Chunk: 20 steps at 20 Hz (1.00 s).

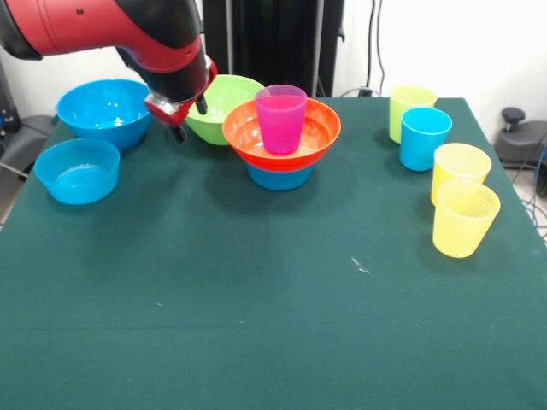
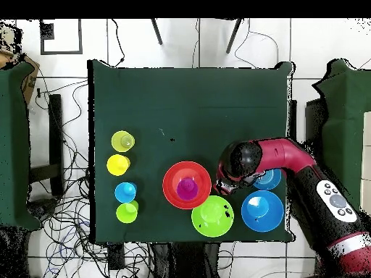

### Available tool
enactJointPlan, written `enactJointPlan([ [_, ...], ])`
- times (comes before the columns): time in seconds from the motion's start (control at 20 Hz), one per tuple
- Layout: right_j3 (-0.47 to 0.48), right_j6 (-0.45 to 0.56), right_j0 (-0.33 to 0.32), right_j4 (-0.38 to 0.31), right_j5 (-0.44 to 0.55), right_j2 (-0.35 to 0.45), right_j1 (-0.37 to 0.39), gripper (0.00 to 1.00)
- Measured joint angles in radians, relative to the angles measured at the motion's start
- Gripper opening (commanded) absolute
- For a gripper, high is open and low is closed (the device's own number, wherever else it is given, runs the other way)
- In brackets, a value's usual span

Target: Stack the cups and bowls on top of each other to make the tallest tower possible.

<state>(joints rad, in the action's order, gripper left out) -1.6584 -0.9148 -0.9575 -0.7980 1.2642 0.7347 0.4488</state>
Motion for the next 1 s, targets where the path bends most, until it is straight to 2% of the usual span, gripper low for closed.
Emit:
enactJointPlan([
  [1.0, 0.006, 0.000, 0.000, 0.000, 0.000, -0.010, -0.048, 1.00],
])
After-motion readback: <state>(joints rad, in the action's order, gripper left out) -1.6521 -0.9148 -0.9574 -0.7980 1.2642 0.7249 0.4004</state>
